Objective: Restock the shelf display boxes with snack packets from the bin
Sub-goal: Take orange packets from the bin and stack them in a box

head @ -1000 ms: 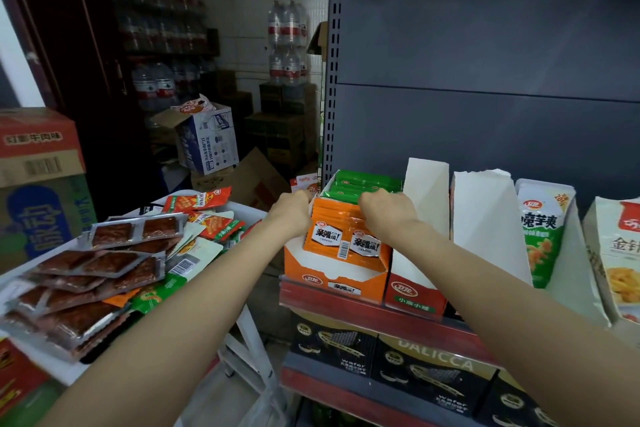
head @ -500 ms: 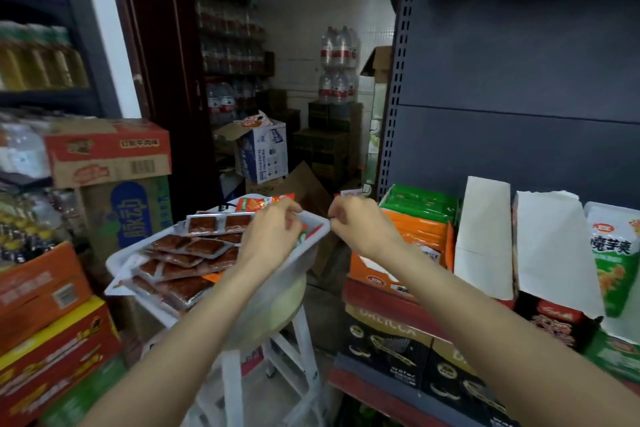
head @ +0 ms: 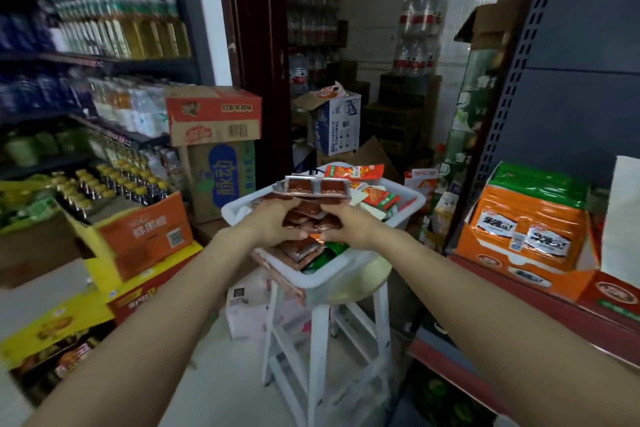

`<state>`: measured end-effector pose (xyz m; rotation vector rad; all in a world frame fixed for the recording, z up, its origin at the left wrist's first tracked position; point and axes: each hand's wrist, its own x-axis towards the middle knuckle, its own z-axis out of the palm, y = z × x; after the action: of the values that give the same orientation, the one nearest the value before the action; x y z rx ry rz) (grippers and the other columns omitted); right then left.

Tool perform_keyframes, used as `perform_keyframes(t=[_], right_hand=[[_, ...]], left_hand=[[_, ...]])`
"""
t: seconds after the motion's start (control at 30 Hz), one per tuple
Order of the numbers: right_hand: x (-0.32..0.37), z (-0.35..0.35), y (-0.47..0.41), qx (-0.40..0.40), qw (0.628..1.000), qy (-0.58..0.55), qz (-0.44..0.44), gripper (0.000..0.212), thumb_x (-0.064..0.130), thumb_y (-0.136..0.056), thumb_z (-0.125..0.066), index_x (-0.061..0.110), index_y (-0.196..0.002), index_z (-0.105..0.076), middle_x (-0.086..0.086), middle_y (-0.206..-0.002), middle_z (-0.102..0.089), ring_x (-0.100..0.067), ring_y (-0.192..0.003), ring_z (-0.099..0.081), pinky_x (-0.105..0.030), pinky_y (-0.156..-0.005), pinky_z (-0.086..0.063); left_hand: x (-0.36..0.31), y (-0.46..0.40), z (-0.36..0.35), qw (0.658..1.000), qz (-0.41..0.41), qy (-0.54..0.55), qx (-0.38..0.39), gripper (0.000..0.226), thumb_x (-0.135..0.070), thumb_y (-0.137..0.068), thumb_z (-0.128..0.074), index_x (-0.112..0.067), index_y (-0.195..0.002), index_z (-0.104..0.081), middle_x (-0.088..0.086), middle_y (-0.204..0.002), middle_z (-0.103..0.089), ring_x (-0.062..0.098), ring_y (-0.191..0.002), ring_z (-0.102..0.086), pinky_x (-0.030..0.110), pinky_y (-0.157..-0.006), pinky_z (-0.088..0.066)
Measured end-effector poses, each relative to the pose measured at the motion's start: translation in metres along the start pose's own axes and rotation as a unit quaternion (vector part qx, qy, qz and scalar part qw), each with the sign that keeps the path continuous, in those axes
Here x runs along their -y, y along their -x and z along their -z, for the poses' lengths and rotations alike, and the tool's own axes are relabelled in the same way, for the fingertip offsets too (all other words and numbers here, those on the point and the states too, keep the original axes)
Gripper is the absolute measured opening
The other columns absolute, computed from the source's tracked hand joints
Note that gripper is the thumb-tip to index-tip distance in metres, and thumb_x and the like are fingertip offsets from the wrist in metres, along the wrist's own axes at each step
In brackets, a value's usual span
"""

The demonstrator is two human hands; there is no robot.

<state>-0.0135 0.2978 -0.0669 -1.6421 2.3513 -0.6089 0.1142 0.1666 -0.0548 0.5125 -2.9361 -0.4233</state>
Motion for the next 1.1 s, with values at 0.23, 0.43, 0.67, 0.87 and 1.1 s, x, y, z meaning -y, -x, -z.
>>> perform_keyframes(t=[0.23,0.43,0.67,0.87,1.1], right_hand=[[-0.005,-0.005,0.002,-0.053,0.997,0.058,0.007,0.043,0.020,-0.089,-0.061,0.016,-0.130,-0.051,-0.008,-0.131,-0.055,-0.027,-0.119,-0.051,-0.039,-0.099,-0.043],[0.001,0.001,0.005,-0.069,0.984,0.161,0.014,0.039,0.019,-0.098,-0.043,0.014,-0.136,-0.036,-0.014,-0.122,-0.057,-0.032,-0.107,-0.058,-0.045,-0.088,-0.050],[0.003,0.018,0.003,-0.151,0.981,0.118,-0.016,0.030,0.022,-0.098,-0.043,0.022,-0.128,-0.050,-0.011,-0.115,-0.063,-0.031,-0.103,-0.061,-0.046,-0.085,-0.052],[0.009,0.036,0.004,-0.195,0.978,0.010,-0.066,0.025,0.022,-0.093,-0.054,0.017,-0.118,-0.059,-0.008,-0.110,-0.065,-0.025,-0.100,-0.062,-0.041,-0.080,-0.054],[0.000,0.046,0.011,-0.225,0.959,-0.105,-0.134,0.008,0.022,-0.093,-0.056,0.016,-0.091,-0.059,-0.004,-0.090,-0.064,-0.022,-0.090,-0.065,-0.040,-0.079,-0.054]], left_hand=[[-0.004,0.005,-0.005,0.988,0.024,-0.126,-0.088,0.056,-0.049,-0.081,-0.066,-0.029,-0.131,-0.052,0.002,-0.130,-0.053,0.026,-0.121,-0.040,0.040,-0.094,-0.035],[0.001,0.001,-0.007,0.982,0.052,0.121,-0.136,0.016,-0.034,-0.078,-0.074,-0.024,-0.087,-0.065,-0.001,-0.103,-0.066,0.019,-0.101,-0.058,0.035,-0.087,-0.046],[-0.007,0.006,0.005,0.962,0.035,0.181,-0.202,0.005,-0.030,-0.090,-0.061,-0.025,-0.091,-0.061,0.003,-0.096,-0.069,0.018,-0.096,-0.062,0.040,-0.083,-0.050],[-0.012,-0.007,0.023,0.960,0.043,0.154,-0.228,0.004,-0.031,-0.092,-0.057,-0.031,-0.089,-0.061,-0.001,-0.089,-0.069,0.018,-0.088,-0.064,0.042,-0.078,-0.053],[-0.012,-0.018,0.026,0.962,0.103,0.147,-0.207,0.010,-0.018,-0.094,-0.053,-0.026,-0.089,-0.058,0.007,-0.088,-0.069,0.024,-0.084,-0.065,0.046,-0.076,-0.054]])
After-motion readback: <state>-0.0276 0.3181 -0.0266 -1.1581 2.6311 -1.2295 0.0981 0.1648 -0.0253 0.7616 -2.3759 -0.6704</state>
